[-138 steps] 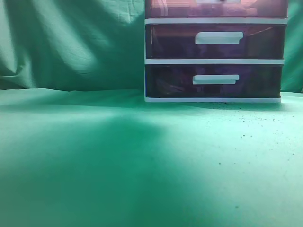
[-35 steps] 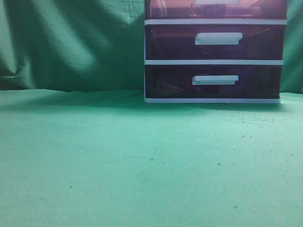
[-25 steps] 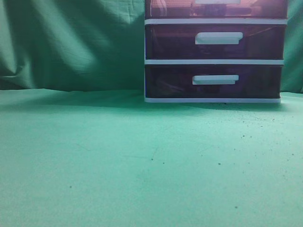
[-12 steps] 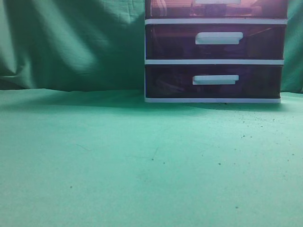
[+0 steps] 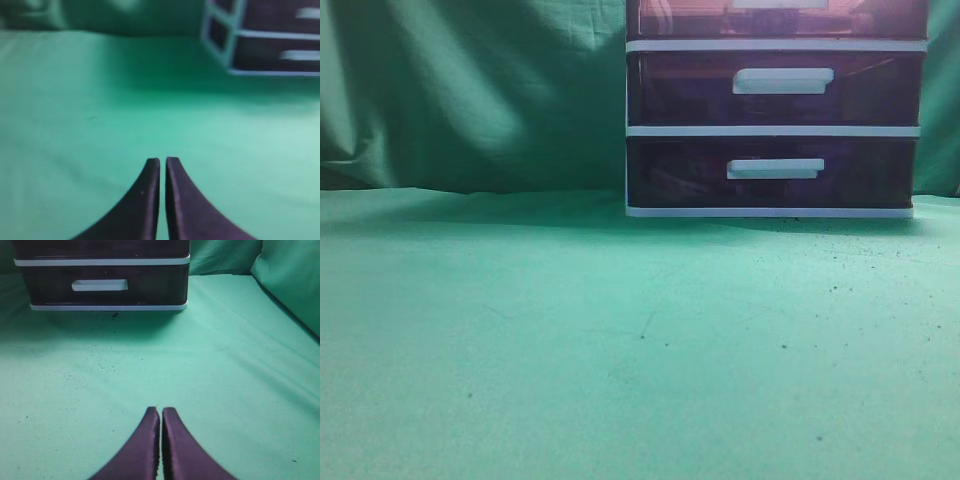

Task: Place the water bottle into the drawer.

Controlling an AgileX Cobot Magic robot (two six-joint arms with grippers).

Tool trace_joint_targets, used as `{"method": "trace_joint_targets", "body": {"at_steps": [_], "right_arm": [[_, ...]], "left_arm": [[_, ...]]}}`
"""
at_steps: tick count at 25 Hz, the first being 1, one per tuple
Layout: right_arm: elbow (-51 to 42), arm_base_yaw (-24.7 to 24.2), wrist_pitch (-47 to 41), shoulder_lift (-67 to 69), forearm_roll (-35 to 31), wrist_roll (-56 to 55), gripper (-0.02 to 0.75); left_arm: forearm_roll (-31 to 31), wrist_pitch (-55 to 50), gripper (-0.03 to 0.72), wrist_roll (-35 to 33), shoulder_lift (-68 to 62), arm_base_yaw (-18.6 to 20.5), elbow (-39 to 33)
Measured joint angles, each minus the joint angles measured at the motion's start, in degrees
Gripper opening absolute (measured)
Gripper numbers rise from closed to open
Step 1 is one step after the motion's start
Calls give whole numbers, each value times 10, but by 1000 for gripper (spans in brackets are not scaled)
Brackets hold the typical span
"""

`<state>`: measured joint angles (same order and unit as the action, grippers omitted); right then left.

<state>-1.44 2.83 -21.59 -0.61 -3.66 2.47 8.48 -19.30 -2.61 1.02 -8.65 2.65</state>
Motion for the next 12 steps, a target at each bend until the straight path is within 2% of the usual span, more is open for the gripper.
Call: {"method": "trace_joint_targets", "body": {"at_steps": [2, 4, 12], "right_arm": [[0, 0, 0, 0, 0, 0, 0], [0, 0, 0, 0, 0, 0, 0], [0, 0, 0, 0, 0, -3, 0]], "left_arm": [[0, 0, 0, 0, 0, 52, -20], [0, -1, 0, 0, 0, 81, -39], [0, -10, 0, -27, 0, 89, -39]]}}
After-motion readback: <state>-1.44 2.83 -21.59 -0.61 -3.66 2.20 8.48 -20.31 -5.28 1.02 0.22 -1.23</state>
